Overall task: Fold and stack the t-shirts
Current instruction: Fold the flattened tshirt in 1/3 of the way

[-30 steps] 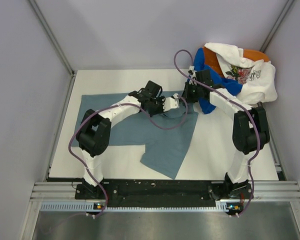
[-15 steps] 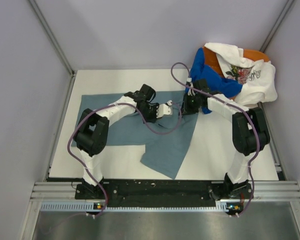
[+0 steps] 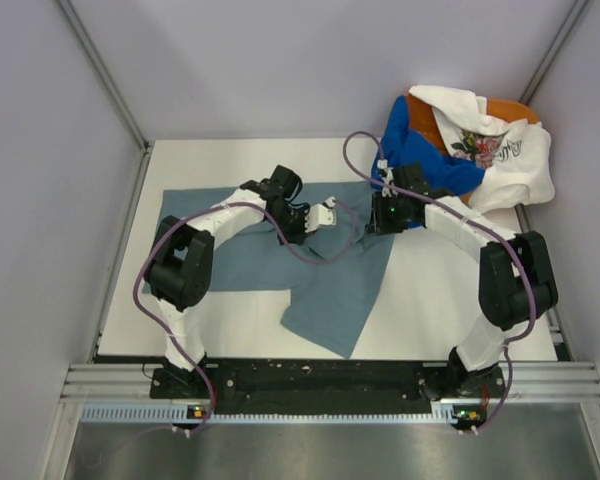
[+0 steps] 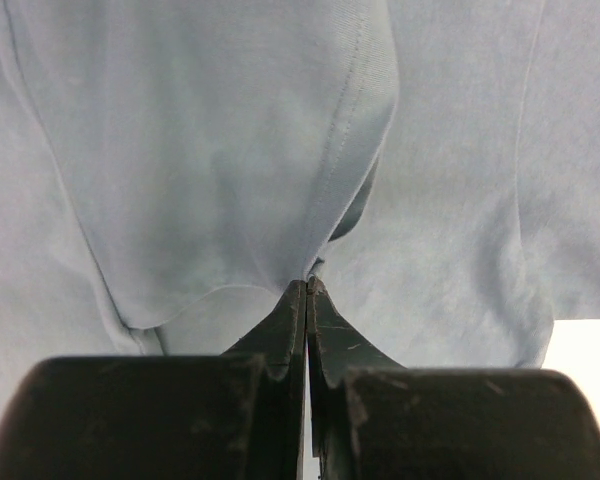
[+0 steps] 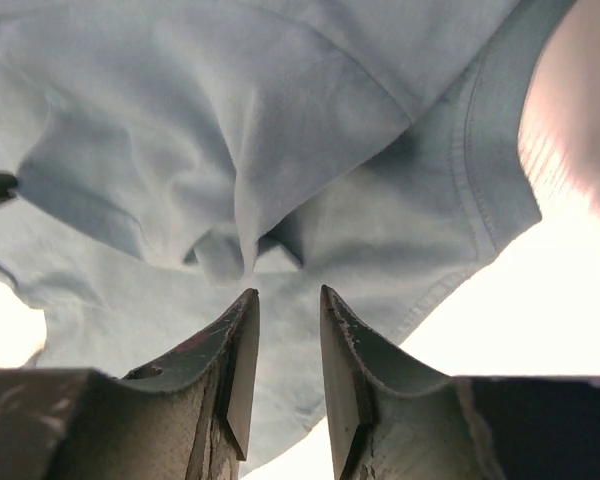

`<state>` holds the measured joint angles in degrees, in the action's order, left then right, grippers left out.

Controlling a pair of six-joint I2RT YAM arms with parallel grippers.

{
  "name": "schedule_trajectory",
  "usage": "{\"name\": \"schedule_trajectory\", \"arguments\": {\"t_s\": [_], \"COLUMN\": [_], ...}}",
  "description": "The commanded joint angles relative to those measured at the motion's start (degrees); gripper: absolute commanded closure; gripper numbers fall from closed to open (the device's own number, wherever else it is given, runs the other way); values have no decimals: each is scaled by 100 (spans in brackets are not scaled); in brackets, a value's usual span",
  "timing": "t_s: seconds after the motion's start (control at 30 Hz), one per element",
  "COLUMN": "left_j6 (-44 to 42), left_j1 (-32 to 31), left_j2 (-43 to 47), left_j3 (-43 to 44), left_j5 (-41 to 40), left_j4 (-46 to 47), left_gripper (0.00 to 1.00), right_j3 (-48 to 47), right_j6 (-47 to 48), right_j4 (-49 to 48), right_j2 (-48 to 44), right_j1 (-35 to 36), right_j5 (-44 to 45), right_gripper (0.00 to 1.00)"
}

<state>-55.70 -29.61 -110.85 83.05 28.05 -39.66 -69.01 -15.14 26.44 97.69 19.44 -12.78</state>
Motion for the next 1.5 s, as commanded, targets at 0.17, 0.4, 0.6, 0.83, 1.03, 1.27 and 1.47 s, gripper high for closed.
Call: {"name": "schedule_trajectory", "arguments": {"t_s": [0.17, 0.4, 0.6, 0.83, 1.03, 1.27, 1.47], "left_j6": [-37, -2, -11, -2, -11, -63, -37], "left_j1": [104, 104, 113, 104, 104, 113, 104], "left_j2": [107, 46, 63, 37, 28, 11, -16], "left_j3": [212, 282, 274, 265, 265, 282, 318], "left_j5": [288, 341, 297, 280, 271, 244, 271], "left_j4": [-7, -24, -24, -24, -24, -42, -51], "left_gripper": [100, 100, 100, 100, 100, 100, 100], "right_j3": [626, 565, 354, 231, 169, 169, 125], "right_j6": [520, 511, 573, 538, 494, 485, 556], "right_j4": [-393, -851, -842, -842, -868, -815, -877], "right_j2": [-251, 83, 470, 786, 866, 594, 707], "right_j1": [358, 534, 526, 534, 526, 569, 587], "right_j5": [-463, -164, -67, -76, 108, 548, 460], "right_gripper": [71, 70, 71, 69, 69, 59, 63]}}
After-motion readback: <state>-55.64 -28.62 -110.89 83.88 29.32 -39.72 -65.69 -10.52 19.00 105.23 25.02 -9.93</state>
